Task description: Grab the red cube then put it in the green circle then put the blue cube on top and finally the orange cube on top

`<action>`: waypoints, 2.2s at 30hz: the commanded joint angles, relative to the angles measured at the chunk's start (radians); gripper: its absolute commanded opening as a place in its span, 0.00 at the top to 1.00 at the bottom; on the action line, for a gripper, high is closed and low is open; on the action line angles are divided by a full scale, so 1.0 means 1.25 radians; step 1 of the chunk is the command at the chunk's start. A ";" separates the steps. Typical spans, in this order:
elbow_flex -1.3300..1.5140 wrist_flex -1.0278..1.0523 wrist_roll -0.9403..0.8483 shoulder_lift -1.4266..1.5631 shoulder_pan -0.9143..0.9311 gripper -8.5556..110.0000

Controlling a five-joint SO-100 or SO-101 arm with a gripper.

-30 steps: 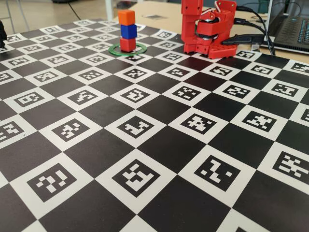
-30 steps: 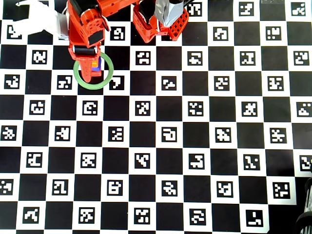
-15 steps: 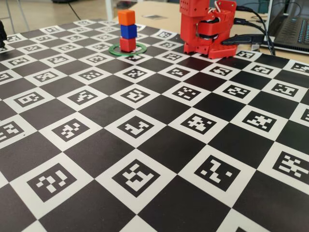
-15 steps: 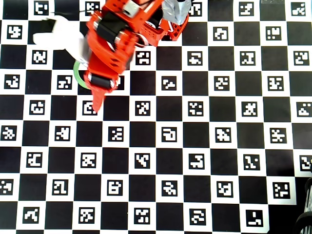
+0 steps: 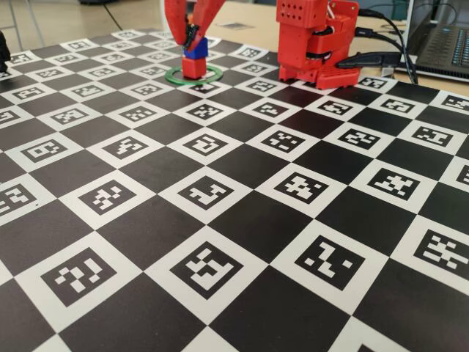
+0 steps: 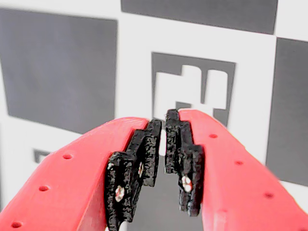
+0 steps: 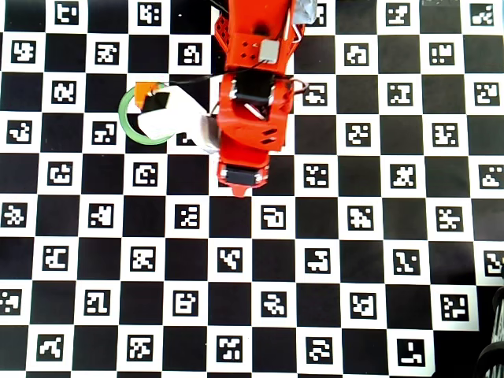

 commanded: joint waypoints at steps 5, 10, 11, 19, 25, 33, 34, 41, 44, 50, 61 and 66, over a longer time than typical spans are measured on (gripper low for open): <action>0.171 -0.134 -0.255 0.194 0.006 0.98; 0.287 -0.123 -0.405 0.324 -0.021 0.98; 0.313 -0.110 -0.423 0.357 -0.029 0.98; 0.524 0.006 -0.587 0.560 -0.053 0.98; 0.603 0.086 -0.642 0.675 -0.071 0.98; 0.674 0.160 -0.722 0.816 -0.082 0.98; 0.677 0.169 -0.731 0.827 -0.083 0.98; 0.712 0.254 -0.816 0.939 -0.076 0.98; 0.713 0.287 -0.839 0.960 -0.079 0.98; 0.713 0.325 -0.924 0.965 -0.074 0.96; 0.713 0.328 -0.947 0.965 -0.061 0.96; 0.713 0.328 -0.947 0.965 -0.061 0.96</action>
